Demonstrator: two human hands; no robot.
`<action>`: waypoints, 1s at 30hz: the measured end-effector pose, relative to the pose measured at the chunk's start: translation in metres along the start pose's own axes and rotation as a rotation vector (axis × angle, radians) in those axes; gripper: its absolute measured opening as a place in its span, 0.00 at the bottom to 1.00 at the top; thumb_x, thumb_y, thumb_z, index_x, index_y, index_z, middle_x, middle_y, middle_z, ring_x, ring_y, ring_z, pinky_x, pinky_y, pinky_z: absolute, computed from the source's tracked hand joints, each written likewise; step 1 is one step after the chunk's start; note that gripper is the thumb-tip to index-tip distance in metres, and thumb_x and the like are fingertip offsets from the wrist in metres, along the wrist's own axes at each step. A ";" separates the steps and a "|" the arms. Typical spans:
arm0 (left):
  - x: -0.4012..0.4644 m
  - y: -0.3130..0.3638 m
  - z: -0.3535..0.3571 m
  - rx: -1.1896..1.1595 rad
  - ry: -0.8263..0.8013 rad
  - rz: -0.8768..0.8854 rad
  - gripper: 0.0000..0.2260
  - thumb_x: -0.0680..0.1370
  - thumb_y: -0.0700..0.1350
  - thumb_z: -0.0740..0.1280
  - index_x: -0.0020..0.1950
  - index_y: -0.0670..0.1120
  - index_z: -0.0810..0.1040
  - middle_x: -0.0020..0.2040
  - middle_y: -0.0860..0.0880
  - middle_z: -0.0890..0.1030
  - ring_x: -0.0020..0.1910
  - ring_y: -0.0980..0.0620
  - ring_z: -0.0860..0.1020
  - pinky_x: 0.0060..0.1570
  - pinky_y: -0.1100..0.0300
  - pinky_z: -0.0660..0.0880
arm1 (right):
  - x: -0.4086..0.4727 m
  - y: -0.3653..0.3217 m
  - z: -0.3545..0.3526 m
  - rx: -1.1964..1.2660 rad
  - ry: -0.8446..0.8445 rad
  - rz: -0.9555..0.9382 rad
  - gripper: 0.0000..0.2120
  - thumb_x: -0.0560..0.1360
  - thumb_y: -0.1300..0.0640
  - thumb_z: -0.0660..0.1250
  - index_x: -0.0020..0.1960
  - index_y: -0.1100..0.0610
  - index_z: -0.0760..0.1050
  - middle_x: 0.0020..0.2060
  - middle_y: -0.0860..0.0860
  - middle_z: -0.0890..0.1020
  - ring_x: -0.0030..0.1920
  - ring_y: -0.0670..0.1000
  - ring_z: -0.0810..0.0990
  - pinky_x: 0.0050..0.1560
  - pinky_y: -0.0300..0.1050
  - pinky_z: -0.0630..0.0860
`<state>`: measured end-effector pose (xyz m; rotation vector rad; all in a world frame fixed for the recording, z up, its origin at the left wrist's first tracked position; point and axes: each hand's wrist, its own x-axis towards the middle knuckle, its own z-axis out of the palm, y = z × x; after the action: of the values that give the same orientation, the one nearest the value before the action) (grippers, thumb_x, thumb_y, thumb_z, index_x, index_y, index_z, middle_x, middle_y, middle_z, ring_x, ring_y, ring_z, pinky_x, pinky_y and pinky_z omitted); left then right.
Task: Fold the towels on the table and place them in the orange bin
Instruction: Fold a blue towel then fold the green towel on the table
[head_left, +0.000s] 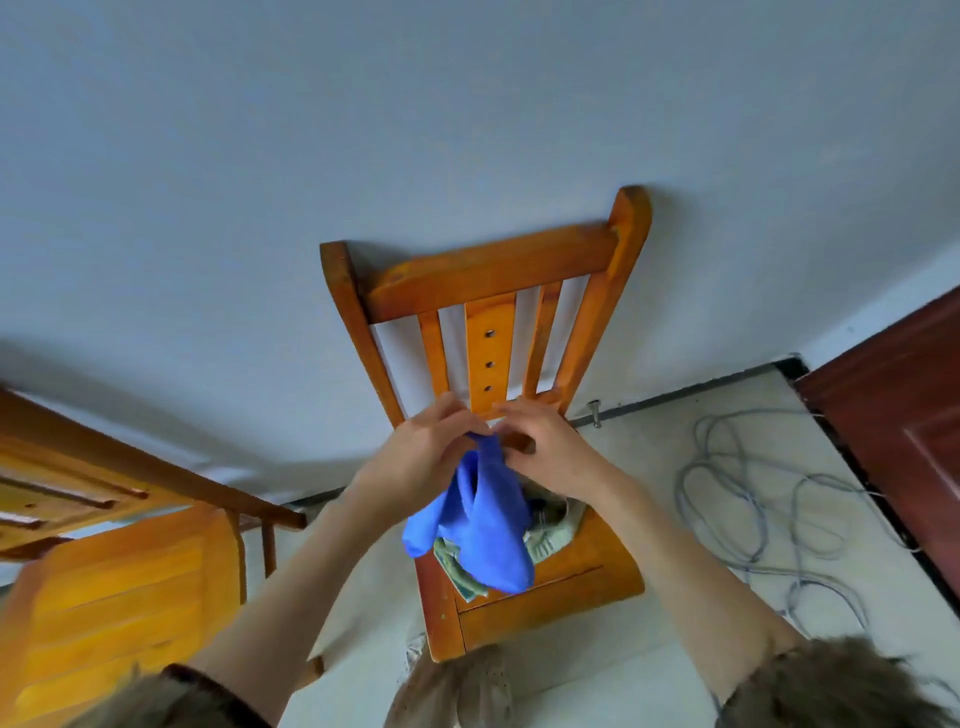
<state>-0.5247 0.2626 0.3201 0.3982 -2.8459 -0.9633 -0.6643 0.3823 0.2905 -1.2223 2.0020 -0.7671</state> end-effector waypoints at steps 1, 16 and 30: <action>-0.001 0.009 -0.012 0.011 0.028 0.013 0.16 0.78 0.46 0.54 0.53 0.45 0.80 0.48 0.48 0.75 0.41 0.49 0.76 0.43 0.64 0.71 | -0.005 -0.014 -0.009 0.074 -0.043 0.017 0.13 0.76 0.60 0.65 0.60 0.54 0.76 0.58 0.49 0.77 0.60 0.48 0.74 0.58 0.38 0.71; -0.106 0.045 -0.155 0.012 0.345 -0.242 0.09 0.80 0.39 0.57 0.53 0.51 0.72 0.41 0.56 0.78 0.42 0.56 0.76 0.40 0.67 0.71 | -0.030 -0.189 -0.028 0.103 0.048 -0.158 0.08 0.75 0.59 0.64 0.40 0.52 0.68 0.36 0.47 0.74 0.36 0.44 0.71 0.36 0.34 0.67; -0.412 -0.001 -0.283 -0.082 0.578 -0.591 0.07 0.73 0.40 0.70 0.40 0.51 0.76 0.38 0.54 0.77 0.37 0.58 0.73 0.36 0.71 0.69 | -0.060 -0.433 0.171 0.125 -0.330 -0.391 0.11 0.71 0.64 0.64 0.35 0.55 0.65 0.36 0.53 0.72 0.39 0.50 0.70 0.41 0.45 0.66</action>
<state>-0.0761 0.2133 0.5346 1.3115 -2.1814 -0.8449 -0.2843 0.2441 0.5288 -1.5732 1.4489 -0.7991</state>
